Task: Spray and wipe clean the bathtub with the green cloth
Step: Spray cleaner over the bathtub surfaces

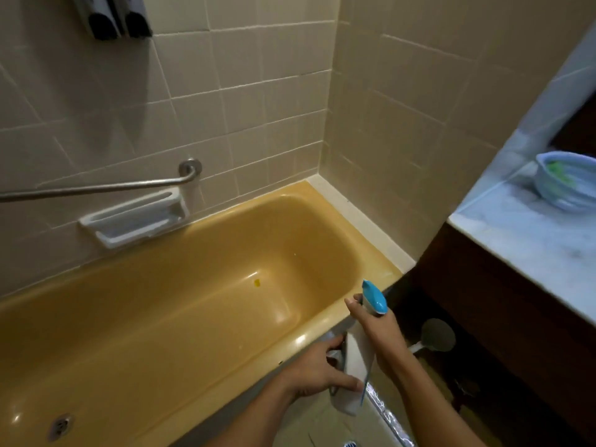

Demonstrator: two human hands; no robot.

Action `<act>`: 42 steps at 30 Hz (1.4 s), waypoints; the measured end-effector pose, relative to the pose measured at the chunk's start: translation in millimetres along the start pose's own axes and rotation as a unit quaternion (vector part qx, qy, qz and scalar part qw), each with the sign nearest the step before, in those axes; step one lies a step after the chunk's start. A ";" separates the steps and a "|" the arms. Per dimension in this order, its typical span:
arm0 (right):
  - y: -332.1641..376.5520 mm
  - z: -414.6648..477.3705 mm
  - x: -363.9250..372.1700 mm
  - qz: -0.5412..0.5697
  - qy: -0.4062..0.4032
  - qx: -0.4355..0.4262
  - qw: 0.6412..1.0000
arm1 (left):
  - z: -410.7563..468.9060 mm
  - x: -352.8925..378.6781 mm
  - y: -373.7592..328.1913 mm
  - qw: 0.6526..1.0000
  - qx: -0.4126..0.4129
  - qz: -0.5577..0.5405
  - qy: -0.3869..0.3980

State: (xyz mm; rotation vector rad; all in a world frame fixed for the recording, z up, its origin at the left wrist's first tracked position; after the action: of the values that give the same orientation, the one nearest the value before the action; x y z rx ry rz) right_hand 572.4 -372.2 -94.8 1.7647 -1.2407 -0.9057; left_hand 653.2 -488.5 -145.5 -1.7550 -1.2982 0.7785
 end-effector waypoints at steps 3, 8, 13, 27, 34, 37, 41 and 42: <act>35.4 10.5 -84.9 0.035 -0.038 -0.050 0.997 | 53.8 42.4 -61.9 0.997 0.034 0.058 0.033; 80.2 22.8 -235.8 0.061 -0.098 -0.100 0.988 | 144.5 128.7 -161.8 0.984 0.091 0.124 0.086; 106.6 34.7 -352.7 0.057 -0.153 -0.134 0.977 | 207.1 212.2 -239.6 0.972 0.123 0.141 0.139; 122.5 98.0 -508.5 0.086 -0.258 -0.140 0.952 | 360.3 296.4 -326.1 0.946 0.162 0.205 0.192; 130.8 144.4 -541.8 0.085 -0.304 -0.135 0.939 | 423.1 299.2 -347.7 0.939 0.143 0.205 0.236; 130.2 156.3 -554.9 0.077 -0.320 -0.138 0.934 | 447.2 309.3 -353.5 0.937 0.140 0.202 0.247; 124.6 165.6 -575.7 0.050 -0.332 -0.137 0.932 | 473.1 334.2 -353.8 0.936 0.123 0.202 0.262; 122.2 166.8 -582.9 0.047 -0.334 -0.137 0.931 | 478.2 341.5 -354.6 0.934 0.123 0.205 0.266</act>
State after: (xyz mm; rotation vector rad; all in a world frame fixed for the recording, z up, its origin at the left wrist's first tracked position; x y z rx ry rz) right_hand 220.5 126.2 6.7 1.1912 -1.4998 -1.6159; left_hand 184.1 7.6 -76.1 -1.8731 -0.4596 0.5917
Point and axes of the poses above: each hand's wrist, its own z-axis towards the middle knuckle, its own x-axis out of the palm, y = z × x, the point moved 6 cm from there along z, towards the middle knuckle, and after that the axes turned 4 degrees about y, right-handed, at the moved point
